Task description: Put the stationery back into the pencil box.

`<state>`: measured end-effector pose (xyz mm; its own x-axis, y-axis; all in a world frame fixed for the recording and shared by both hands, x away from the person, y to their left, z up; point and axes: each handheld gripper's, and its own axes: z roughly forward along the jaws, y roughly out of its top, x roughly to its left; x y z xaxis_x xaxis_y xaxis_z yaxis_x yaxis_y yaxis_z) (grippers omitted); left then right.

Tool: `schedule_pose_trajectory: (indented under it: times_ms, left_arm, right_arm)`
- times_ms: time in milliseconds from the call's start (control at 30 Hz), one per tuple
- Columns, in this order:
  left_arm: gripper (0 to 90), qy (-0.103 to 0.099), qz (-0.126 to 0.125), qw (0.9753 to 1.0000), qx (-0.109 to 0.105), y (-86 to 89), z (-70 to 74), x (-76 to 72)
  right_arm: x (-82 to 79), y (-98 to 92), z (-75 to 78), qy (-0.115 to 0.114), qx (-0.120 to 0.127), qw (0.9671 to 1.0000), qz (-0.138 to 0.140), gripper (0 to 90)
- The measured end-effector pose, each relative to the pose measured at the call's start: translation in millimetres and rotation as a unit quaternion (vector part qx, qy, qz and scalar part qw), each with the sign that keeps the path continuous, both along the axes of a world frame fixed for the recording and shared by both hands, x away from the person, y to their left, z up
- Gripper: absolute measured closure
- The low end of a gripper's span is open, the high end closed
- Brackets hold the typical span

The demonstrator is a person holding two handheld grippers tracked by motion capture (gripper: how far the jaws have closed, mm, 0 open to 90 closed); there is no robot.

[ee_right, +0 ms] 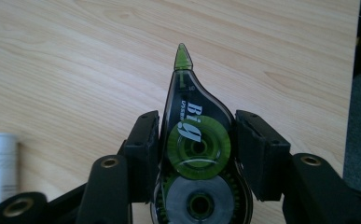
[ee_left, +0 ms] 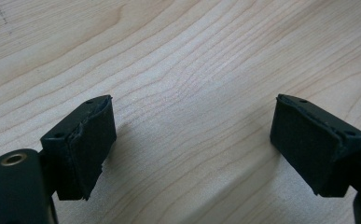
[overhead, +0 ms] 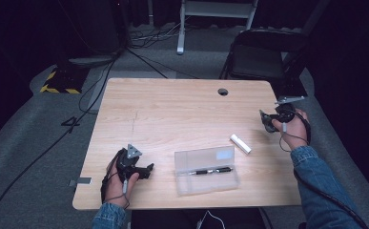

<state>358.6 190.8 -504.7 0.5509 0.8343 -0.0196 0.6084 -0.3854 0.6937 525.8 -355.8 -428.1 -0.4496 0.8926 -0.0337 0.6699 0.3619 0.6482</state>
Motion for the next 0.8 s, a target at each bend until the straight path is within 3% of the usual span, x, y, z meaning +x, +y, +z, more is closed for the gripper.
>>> schedule_pose_trajectory:
  times_ms: [267, 400, 433, 800]
  left_arm:
    - [14.7, 0.001, 0.0, 1.0, 0.001, 0.1, 0.2, 0.0]
    - [14.6, 0.0, 0.0, 1.0, 0.0, 0.0, 0.0, 0.0]
    - [14.7, 0.001, 0.0, 1.0, 0.001, 0.1, 0.2, 0.0]
    - [14.7, 0.002, 0.0, 1.0, 0.001, 0.0, 0.3, -0.1]
  right_arm:
    - [-22.4, 24.8, 22.4, -0.019, 0.001, 0.9978, 0.064, 52.1]
    - [-30.6, 33.5, 29.2, -0.022, 0.005, 0.9963, 0.083, 52.1]
    - [-38.3, 41.7, 34.9, -0.025, 0.014, 0.9943, 0.103, 52.1]
    - [-69.4, 75.3, 52.3, -0.024, 0.027, 0.984, 0.174, 52.1]
